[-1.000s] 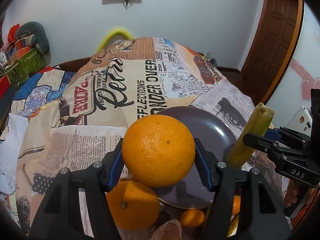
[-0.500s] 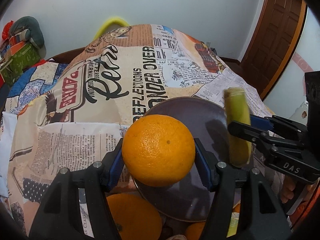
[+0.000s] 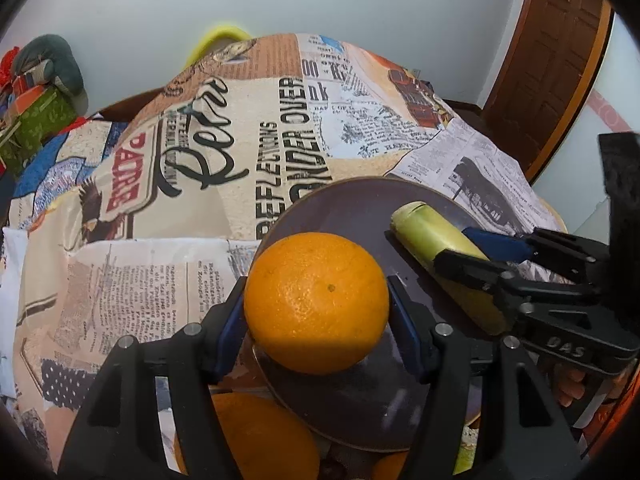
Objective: Organize fruits
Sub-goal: 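Lower the orange onto the grey plate with the left tool while the right tool sets the cylinder down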
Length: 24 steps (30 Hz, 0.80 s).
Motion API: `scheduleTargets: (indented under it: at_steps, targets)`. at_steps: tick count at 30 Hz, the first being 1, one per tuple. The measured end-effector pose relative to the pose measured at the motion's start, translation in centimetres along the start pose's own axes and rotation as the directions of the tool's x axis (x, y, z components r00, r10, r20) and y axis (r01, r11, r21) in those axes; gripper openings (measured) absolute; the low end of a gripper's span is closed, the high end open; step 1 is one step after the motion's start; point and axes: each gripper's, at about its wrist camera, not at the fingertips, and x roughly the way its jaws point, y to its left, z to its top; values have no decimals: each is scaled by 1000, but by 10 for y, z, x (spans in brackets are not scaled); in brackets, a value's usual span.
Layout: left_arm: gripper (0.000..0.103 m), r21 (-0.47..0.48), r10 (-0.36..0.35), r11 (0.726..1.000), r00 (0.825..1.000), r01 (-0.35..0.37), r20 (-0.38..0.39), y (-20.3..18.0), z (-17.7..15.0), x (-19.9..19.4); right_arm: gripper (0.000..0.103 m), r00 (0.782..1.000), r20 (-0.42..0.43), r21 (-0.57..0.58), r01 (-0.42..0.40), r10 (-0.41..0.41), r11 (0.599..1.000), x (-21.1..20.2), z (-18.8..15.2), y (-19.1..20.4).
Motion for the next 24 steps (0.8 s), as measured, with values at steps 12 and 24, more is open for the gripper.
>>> scheduleTargets:
  at_steps: [12,24]
  targets:
    - [67,-10,20,1000,995,-19,100,2,5,-44,37,999,34,-3,17,-17,1000,-27,-2,7]
    - [70,-8,36,999,992,-35,117,-1,-23,-90,38,994,99,-32,40,-36,999,-78,-13,32]
